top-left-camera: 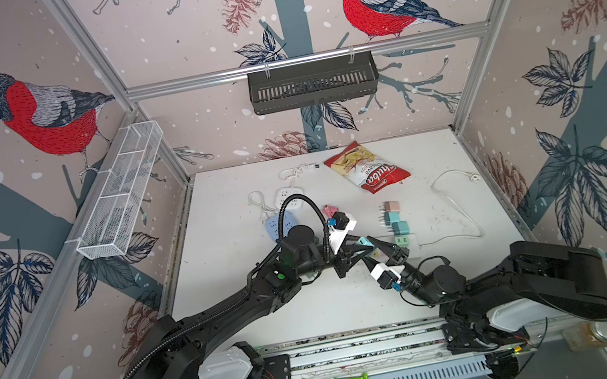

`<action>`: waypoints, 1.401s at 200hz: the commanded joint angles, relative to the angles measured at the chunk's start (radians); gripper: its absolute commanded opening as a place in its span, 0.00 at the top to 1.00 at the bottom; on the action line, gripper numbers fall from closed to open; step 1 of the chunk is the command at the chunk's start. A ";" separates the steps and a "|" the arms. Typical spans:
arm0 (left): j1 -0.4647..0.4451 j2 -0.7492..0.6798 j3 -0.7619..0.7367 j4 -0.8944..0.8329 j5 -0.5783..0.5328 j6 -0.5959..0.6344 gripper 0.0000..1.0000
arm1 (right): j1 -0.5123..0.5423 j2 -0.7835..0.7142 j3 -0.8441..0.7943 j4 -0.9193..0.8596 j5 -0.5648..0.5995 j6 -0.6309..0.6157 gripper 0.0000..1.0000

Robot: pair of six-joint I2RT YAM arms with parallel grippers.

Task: Insert the plug
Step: 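Close the left gripper on the teal adapter while the right gripper opens and withdraws, then carry the teal adapter with the left gripper over the strip's pink socket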

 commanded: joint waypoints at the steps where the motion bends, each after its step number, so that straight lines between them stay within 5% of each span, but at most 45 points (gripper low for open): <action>1: -0.006 -0.002 0.009 0.038 0.073 0.059 1.00 | 0.015 0.047 0.013 0.207 0.015 -0.012 0.90; 25: -0.006 -0.006 0.004 0.043 0.074 0.059 1.00 | 0.027 0.086 0.039 0.220 0.044 -0.020 0.81; 46: -0.006 -0.012 -0.004 0.052 0.055 0.062 1.00 | 0.028 0.087 0.052 0.219 0.059 -0.001 0.31; 68: -0.005 -0.024 -0.018 0.068 0.018 0.053 1.00 | 0.028 0.056 0.044 0.218 0.067 0.030 0.00; 126: 0.049 -0.101 -0.095 0.129 -0.232 -0.049 1.00 | 0.028 -0.111 -0.094 0.194 0.175 0.137 0.00; 163: 0.092 -0.194 -0.166 0.145 -0.421 -0.081 1.00 | -0.032 -0.338 -0.132 -0.118 0.274 0.318 0.00; 211: 0.090 -0.269 -0.201 0.154 -0.455 -0.028 1.00 | -0.347 -0.630 -0.017 -0.776 0.292 0.855 0.00; 280: 0.025 -0.240 -0.176 0.118 -0.478 0.109 1.00 | -0.719 -0.708 -0.116 -0.826 0.058 1.099 0.00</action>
